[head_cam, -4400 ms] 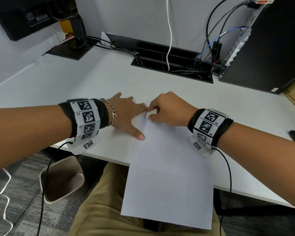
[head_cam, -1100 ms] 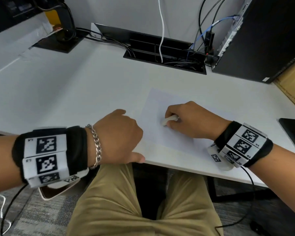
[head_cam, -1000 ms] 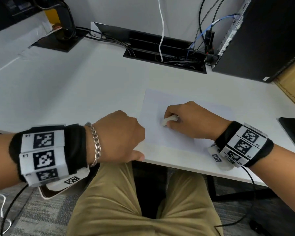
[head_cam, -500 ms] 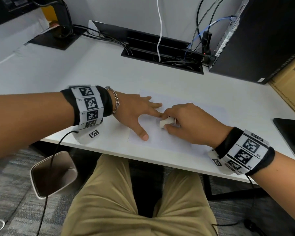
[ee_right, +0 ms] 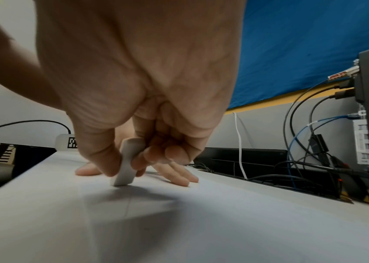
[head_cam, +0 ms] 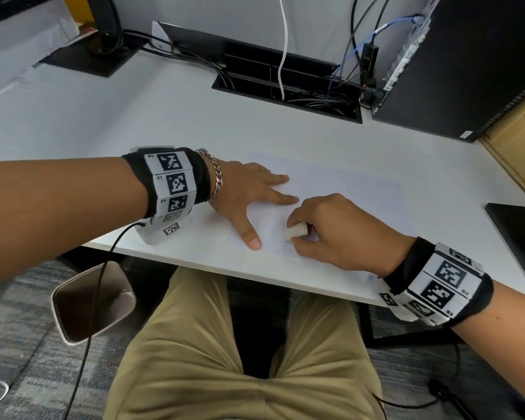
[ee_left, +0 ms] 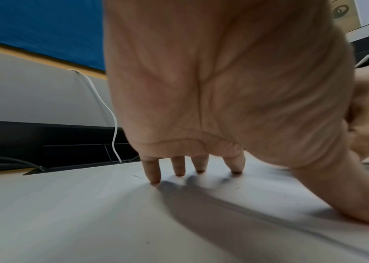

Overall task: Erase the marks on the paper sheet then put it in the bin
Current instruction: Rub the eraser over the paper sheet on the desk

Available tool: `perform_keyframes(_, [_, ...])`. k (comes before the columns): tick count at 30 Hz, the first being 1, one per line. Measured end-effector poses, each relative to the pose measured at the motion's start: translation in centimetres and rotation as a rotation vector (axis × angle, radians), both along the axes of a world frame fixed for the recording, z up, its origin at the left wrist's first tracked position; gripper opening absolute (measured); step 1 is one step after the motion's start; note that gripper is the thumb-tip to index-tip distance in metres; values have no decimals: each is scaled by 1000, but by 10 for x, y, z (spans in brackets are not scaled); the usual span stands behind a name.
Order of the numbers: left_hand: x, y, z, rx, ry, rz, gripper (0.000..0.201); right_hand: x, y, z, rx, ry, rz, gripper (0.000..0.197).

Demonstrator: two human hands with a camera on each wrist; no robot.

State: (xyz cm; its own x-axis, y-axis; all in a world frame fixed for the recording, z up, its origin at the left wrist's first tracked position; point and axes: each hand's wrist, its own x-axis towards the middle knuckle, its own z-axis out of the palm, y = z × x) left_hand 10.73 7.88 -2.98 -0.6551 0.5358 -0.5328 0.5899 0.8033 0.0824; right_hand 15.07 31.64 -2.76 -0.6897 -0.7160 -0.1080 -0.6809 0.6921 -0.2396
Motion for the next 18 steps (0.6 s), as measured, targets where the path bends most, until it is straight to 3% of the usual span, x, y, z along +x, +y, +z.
perform_keyframes(6, [-3,6,3,-81,5,-11,122,-9,-1,3,-5,50,-54,31])
perform_keyframes(12, [-3,5,1,-91,9,-5,122,8,-3,4,74,35,64,33])
perform_keyframes(18, [-3,5,2,-98,7,-4,122,5,-6,4,97,118,17,22])
